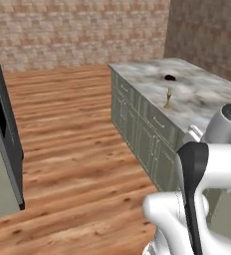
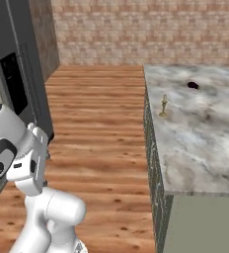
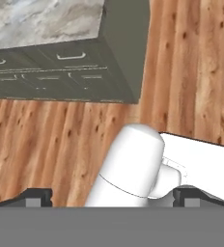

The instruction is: Pick the jar and candle from the dining table and place them in the open cabinet. Close the cabinet after placing the objects.

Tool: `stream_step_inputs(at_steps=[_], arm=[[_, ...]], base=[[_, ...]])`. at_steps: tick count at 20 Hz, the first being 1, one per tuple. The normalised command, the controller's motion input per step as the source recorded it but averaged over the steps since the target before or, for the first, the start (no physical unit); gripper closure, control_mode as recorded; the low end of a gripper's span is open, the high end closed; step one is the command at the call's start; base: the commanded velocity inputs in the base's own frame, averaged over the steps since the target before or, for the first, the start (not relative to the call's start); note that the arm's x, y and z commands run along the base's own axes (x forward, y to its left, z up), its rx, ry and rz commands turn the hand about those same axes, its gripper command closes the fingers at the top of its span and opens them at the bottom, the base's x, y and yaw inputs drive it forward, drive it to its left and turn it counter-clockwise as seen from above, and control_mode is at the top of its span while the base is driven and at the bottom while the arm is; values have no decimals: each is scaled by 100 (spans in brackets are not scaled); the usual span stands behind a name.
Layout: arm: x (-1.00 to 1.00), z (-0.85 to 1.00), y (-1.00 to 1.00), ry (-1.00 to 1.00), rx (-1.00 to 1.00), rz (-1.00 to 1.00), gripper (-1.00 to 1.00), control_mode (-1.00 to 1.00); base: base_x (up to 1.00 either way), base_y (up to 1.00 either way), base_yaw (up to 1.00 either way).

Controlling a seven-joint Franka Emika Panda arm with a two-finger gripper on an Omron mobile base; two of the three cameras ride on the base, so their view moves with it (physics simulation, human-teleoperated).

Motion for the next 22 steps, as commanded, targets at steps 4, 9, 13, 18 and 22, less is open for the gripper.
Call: stream_step_inputs(at_steps=[4,9,13,18,22], arm=[[0,0,0,0,0,0,-100,100],[0,0,0,0,0,0,-100,100],[0,0,0,0,0,0,-100,100],[0,0,0,0,0,0,-100,100],[0,0,0,0,0,0,-100,100]], base=[[62,55,-36],[56,54,-39],[50,53,-39],[46,57,-39],[43,57,-37]])
